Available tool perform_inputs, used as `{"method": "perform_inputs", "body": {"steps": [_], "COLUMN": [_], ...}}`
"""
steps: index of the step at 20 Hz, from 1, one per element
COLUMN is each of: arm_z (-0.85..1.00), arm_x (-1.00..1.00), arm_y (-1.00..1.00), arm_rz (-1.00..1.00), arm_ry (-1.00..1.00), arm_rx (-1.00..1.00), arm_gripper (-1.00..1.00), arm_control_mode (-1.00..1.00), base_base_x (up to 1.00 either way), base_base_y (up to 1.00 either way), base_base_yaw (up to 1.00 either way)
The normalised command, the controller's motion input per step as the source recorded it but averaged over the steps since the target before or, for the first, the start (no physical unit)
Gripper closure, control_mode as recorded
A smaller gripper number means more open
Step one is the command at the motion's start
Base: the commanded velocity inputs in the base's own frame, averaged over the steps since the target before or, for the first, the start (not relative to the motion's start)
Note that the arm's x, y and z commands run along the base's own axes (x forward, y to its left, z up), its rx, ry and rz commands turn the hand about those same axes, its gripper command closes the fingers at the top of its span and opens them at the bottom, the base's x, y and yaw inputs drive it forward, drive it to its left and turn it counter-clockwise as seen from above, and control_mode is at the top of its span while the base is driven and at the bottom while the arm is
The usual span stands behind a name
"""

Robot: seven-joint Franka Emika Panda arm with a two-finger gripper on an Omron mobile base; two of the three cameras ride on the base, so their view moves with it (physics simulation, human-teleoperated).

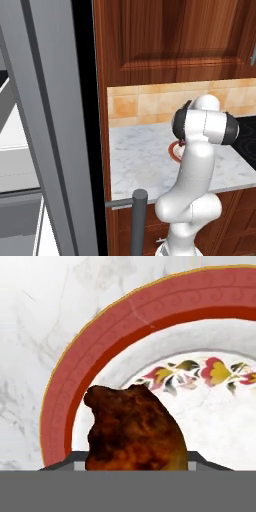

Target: Place the chicken drumstick on the counter behind the older chicken drumstick on the same shelf of the fridge to maintain FIFO order. Close the fridge door when finished.

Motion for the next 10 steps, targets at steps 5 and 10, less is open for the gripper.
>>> {"method": "perform_inputs", "body": {"steps": [5,10], "arm_z": [0.67,0.74], "arm_x": [-0.82,-0.85], "arm_y": [0.0,0.0], "arm_rz": [-0.03,-0.04], "arm_ry": [-0.26,-0.2], "arm_rx": [0.0,0.01], "arm_gripper": [1.0,1.0], "arm_control_mode": [-1.0,-1.0], "base_base_x": [0.0,0.0], "base_base_y": [0.0,0.0], "base_base_yaw": [0.0,0.0]}}
